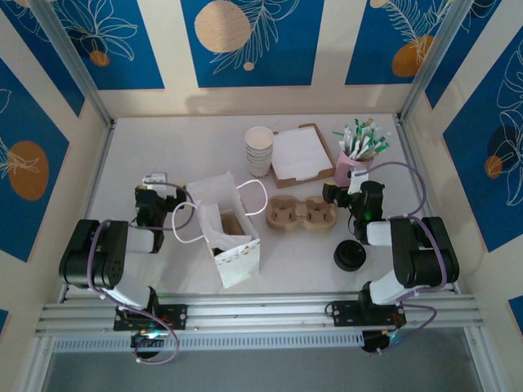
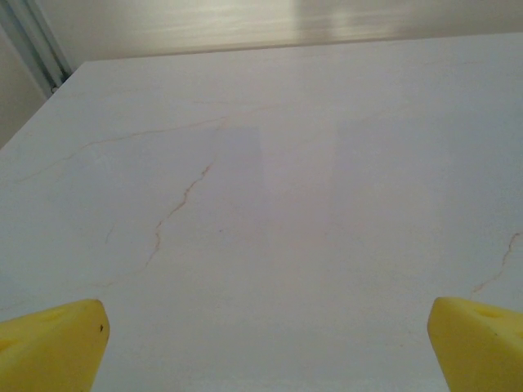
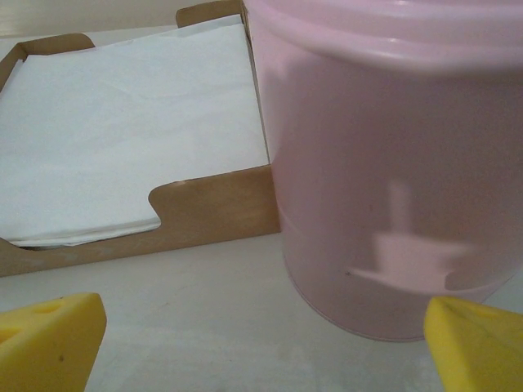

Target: Pack the takeout coffee

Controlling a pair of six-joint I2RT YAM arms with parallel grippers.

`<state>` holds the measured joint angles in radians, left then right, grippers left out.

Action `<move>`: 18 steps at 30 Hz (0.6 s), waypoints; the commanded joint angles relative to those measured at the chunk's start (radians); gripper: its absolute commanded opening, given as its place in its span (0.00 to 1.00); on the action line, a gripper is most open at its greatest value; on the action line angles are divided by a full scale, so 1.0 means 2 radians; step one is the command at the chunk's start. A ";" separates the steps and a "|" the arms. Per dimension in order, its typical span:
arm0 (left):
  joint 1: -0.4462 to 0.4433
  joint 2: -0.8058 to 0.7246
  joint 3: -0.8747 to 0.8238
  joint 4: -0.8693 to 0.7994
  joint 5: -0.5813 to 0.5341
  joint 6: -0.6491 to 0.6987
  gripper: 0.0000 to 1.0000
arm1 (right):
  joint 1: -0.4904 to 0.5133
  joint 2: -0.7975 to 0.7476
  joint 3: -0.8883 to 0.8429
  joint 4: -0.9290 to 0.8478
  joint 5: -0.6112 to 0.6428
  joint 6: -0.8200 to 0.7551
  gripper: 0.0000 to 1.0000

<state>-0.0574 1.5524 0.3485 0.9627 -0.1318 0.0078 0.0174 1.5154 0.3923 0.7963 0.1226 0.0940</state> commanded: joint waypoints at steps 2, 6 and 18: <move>-0.004 0.003 0.009 -0.007 0.018 0.011 1.00 | -0.004 0.004 0.010 0.009 -0.007 0.002 0.99; -0.004 0.003 0.009 -0.007 0.018 0.011 1.00 | -0.004 0.004 0.011 0.008 -0.007 0.002 1.00; -0.004 0.003 0.009 -0.007 0.018 0.011 1.00 | -0.005 0.004 0.011 0.008 -0.008 0.003 1.00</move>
